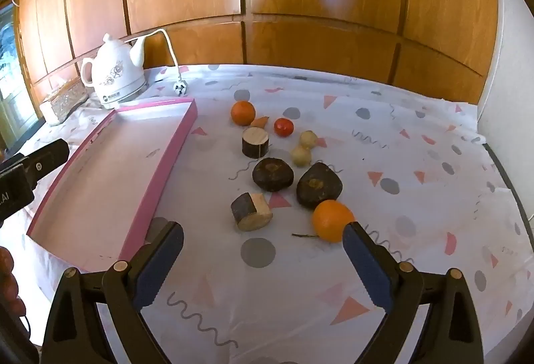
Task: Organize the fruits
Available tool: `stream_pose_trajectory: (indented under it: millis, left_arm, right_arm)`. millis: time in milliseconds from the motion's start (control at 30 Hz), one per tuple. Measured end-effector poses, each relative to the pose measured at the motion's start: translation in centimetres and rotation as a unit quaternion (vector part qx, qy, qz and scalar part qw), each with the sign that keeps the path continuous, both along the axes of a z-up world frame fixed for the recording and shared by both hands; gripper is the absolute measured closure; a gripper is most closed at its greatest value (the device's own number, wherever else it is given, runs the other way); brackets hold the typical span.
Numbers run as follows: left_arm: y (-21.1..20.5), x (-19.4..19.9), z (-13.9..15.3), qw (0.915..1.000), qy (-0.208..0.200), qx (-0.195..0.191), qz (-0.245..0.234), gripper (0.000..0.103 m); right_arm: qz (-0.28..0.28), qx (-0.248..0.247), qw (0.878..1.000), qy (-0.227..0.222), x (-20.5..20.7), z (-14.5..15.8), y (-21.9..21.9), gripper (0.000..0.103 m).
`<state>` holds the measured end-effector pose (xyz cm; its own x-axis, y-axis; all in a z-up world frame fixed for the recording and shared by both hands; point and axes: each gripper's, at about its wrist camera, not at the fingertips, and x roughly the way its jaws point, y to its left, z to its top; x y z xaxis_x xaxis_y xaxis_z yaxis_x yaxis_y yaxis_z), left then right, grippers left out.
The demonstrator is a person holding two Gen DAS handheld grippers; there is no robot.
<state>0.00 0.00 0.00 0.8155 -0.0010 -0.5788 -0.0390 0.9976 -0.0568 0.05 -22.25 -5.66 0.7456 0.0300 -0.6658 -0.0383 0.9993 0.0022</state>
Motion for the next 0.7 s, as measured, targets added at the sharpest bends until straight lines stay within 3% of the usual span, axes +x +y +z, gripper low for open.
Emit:
stream_pose_trajectory:
  millis: [200, 333, 700]
  left_arm:
    - [0.1, 0.2, -0.1, 1.0000, 0.006, 0.000, -0.001, 0.000]
    - [-0.2, 0.0, -0.2, 0.9999, 0.008, -0.001, -0.008, 0.000]
    - [-1.0, -0.1, -0.8, 0.9994, 0.013, -0.005, -0.032, 0.000]
  right_arm:
    - [0.013, 0.022, 1.000, 0.009, 0.5, -0.2, -0.8, 0.005]
    - [0.008, 0.007, 1.000, 0.003, 0.3, 0.6, -1.7, 0.000]
    - [-0.008, -0.010, 1.000, -0.004, -0.1, 0.0, -0.5, 0.001]
